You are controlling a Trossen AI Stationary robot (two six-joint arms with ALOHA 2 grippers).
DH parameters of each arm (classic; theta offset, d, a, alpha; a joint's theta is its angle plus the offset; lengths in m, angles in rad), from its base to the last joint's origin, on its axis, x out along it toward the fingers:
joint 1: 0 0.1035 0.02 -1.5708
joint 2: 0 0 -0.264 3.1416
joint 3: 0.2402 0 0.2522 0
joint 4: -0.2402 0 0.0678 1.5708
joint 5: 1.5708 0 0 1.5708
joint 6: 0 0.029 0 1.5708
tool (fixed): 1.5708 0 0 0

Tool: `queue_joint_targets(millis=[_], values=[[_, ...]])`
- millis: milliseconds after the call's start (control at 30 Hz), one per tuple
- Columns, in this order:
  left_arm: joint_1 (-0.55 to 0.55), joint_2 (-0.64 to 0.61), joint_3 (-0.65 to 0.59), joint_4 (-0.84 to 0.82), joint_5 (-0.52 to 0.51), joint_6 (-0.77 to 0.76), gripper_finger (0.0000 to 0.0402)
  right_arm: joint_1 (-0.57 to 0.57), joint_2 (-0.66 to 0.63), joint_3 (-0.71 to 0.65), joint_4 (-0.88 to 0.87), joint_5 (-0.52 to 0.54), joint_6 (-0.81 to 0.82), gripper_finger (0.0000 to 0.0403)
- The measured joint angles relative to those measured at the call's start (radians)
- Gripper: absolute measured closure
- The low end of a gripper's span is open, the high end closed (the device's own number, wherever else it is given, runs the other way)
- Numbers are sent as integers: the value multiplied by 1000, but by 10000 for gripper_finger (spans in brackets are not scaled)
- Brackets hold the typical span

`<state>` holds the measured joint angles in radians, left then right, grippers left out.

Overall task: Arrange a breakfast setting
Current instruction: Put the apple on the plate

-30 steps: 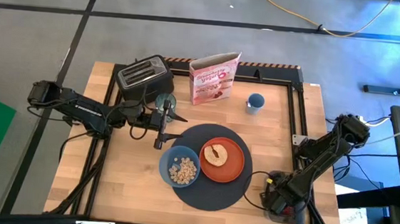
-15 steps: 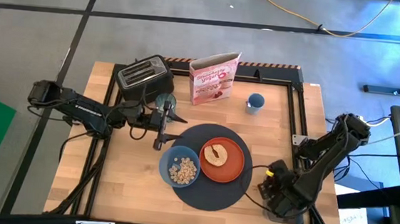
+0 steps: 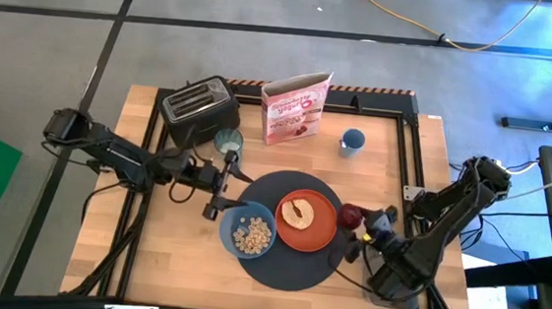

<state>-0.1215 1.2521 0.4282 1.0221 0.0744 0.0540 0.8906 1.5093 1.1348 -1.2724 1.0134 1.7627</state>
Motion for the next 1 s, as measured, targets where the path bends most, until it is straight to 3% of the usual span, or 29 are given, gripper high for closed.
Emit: queue_joint_targets(millis=[233,467,567,667,800,1000], values=[[8,173,18,186,-11,-53,138,-1,0,-67,214,201,-235,112],[12,355,161,179,3,-37,138,-28,13,-98,415,202,-518,112],[12,396,250,109,67,12,138,-60,35,-99,491,189,-644,112],[16,412,369,-76,139,36,139,-98,63,-99,551,171,-745,112],[15,418,496,-302,137,101,158,-138,87,-99,603,179,-815,112],[16,440,546,-316,146,123,206,-153,105,-99,668,204,-856,112]])
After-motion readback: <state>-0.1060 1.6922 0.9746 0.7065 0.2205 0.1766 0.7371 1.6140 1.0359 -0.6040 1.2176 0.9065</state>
